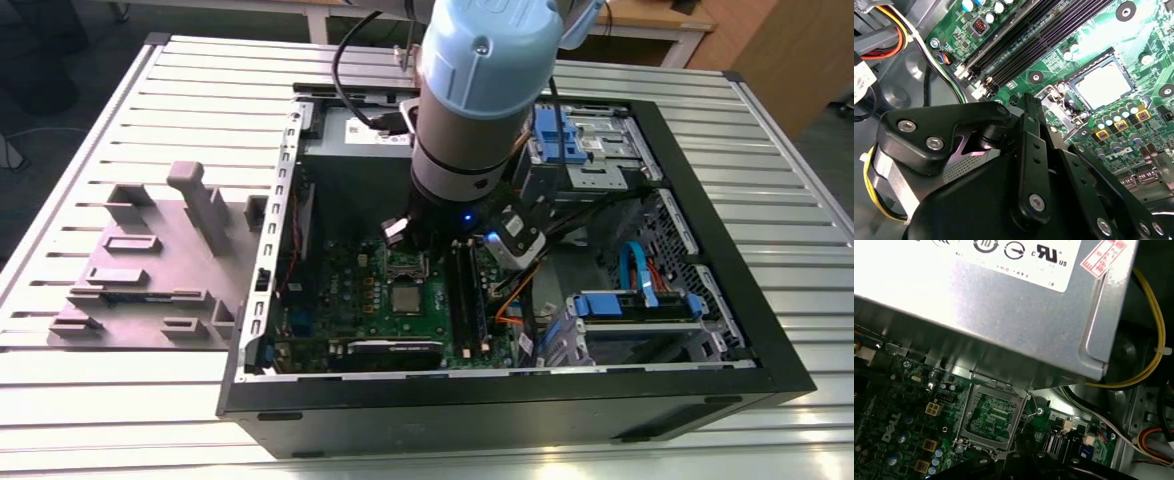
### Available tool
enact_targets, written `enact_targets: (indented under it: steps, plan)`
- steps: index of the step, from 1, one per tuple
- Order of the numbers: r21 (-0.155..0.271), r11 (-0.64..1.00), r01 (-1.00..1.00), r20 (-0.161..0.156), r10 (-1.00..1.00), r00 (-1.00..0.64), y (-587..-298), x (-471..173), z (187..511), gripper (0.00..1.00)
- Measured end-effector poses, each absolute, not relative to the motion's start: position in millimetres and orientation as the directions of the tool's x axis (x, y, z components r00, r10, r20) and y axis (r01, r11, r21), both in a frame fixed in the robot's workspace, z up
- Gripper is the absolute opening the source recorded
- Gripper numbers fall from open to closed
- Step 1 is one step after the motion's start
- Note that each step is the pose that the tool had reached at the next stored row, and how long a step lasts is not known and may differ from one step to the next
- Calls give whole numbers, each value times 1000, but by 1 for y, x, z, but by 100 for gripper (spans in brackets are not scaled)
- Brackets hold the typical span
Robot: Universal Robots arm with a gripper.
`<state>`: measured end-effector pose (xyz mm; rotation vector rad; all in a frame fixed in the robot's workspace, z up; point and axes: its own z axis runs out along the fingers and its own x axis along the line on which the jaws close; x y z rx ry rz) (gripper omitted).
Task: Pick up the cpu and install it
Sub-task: 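Close the cpu cover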
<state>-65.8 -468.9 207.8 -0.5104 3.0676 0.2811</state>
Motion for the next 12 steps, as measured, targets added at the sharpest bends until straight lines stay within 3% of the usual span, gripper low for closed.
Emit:
enact_targets:
  steps: [12]
  plan:
    - [174,930,-323,-48,-320,-946,-460,-65,204,10]
